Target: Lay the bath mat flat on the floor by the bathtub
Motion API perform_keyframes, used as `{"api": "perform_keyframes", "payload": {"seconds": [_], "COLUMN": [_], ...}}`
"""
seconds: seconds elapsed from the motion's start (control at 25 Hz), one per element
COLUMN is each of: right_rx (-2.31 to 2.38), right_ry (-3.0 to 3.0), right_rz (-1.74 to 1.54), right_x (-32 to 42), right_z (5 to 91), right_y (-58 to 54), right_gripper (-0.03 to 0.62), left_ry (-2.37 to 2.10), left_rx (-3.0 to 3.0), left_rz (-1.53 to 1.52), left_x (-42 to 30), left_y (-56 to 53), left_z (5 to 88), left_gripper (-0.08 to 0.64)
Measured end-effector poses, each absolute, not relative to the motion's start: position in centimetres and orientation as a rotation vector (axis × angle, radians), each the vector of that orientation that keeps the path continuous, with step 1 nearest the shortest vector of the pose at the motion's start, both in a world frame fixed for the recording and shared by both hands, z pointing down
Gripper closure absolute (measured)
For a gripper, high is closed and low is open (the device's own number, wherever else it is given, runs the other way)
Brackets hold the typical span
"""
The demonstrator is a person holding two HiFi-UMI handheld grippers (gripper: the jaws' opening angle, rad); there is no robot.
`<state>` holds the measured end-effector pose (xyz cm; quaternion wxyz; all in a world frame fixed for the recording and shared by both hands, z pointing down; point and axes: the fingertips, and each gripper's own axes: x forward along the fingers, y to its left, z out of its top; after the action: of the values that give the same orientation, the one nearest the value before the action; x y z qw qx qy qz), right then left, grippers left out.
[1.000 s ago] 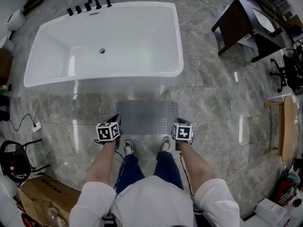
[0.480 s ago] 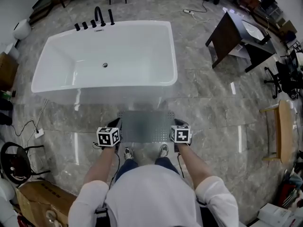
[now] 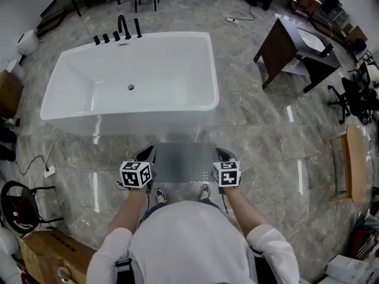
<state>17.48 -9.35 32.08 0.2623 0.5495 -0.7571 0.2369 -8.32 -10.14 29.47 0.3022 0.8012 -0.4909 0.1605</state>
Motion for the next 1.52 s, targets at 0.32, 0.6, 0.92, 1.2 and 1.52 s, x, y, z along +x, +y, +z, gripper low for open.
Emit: {"api": "perform_keyframes", "payload": {"seconds": [0.32,0.6,0.92,1.2,1.52], "right_rx": [1.538,1.612,1.652,1.655,1.633], "right_ry": [-2.148,-2.298,-2.414,-2.487,-2.477], "right_rz": [0.537,0.517,0.414,0.376,0.334], "right_x": [16.1,14.8,15.1,14.8,14.3], "right_z": [27.5,21.5,15.4,12.1,11.8], "right_y": [-9.7,-9.8,-8.8,-7.9,-8.5], "right_gripper": [0.561,0.561,0.561,0.561,0.561], "left_ry": [-1.314,-1.341,-1.333,-1.393,-1.427], "left_rx": [2.243,2.332,2.419,2.437,2.461], "left_rz": [0.397,0.288,0.158,0.103,0.112], "left_x": [-8.0,-7.6,-6.3,-7.5,-8.2], "left_y": [-9.7,-9.3,-8.3,-7.8,-8.1], "left_z": [25.8,20.4,15.5,13.0,12.4], "left_gripper": [0.522,0.522,0.522,0.520,0.520]}}
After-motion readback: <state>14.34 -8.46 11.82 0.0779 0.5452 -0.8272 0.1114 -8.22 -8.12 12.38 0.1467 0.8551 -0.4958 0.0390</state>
